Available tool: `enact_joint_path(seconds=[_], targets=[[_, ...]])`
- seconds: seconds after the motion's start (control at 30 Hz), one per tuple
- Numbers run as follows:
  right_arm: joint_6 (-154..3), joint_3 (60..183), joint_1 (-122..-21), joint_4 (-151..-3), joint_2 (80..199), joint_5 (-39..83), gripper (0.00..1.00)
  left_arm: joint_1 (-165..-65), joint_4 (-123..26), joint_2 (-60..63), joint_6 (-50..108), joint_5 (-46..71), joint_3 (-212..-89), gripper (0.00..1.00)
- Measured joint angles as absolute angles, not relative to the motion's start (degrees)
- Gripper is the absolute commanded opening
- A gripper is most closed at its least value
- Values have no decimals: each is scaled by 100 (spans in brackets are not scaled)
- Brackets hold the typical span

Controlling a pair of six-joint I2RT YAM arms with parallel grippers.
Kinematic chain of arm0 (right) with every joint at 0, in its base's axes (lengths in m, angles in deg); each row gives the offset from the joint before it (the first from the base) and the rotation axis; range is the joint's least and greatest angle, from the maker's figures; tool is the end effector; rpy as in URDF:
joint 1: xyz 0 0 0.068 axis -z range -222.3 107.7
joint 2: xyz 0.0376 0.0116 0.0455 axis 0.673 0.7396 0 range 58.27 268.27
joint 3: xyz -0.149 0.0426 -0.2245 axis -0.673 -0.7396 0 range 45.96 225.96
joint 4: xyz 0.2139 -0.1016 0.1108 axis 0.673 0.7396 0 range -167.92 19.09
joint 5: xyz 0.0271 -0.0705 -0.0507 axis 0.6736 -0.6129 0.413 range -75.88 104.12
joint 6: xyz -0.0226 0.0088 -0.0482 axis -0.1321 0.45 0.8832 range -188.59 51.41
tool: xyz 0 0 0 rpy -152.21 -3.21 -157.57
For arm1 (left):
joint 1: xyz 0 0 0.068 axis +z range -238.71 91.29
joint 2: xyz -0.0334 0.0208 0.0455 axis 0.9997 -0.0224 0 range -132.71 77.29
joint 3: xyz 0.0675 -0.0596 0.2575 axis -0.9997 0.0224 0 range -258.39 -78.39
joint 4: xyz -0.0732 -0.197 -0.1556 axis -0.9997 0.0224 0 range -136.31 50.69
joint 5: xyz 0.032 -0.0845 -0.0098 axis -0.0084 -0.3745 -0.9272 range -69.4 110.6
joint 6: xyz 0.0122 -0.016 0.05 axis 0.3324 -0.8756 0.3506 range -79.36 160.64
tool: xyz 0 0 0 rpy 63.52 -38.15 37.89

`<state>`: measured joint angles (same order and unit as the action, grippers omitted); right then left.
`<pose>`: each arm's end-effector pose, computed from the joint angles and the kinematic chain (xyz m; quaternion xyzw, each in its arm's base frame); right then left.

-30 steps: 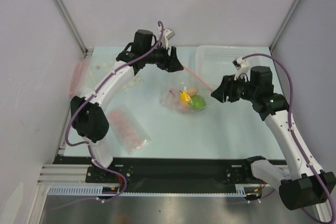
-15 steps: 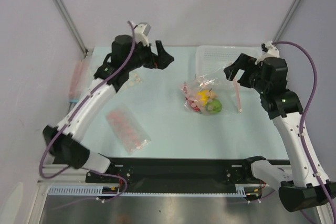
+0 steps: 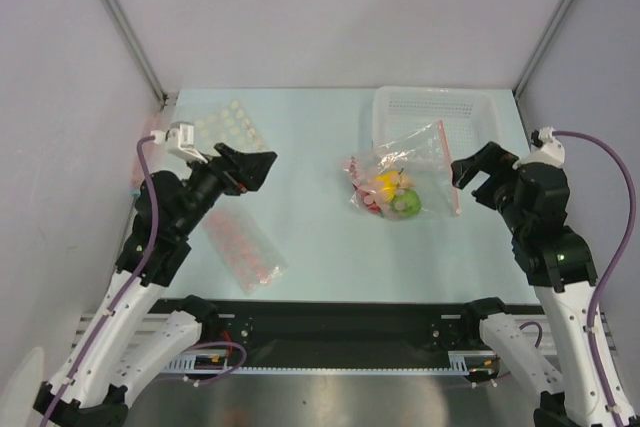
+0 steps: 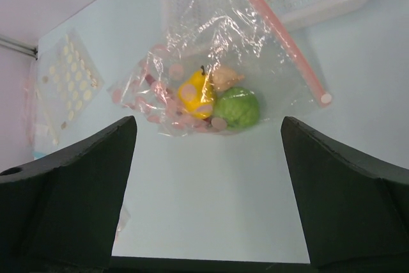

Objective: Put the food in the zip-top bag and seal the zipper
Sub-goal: Place the zipper food storage bag at the center of the board, then reset both arms

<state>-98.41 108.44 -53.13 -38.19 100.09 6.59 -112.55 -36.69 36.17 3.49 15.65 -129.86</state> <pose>0.1332 0.0207 0.3964 0.1716 0.7952 0.1510 0.5616 0.1459 -0.0679 0.3915 -0.0509 0.7008 -0.3869 0.5972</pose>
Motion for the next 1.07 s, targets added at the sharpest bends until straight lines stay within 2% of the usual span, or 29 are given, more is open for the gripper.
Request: enact_joint_path(seconds=[0.57,1.07], targets=[[-10274,9554,-5304,-3244,9006,606,100,-11255,-2230,5070,718,1638,-11810,100],[-10381,9473,-5304,-3146,8942,602,100,-11255,-1907,5018,928,1631,-11746,100]])
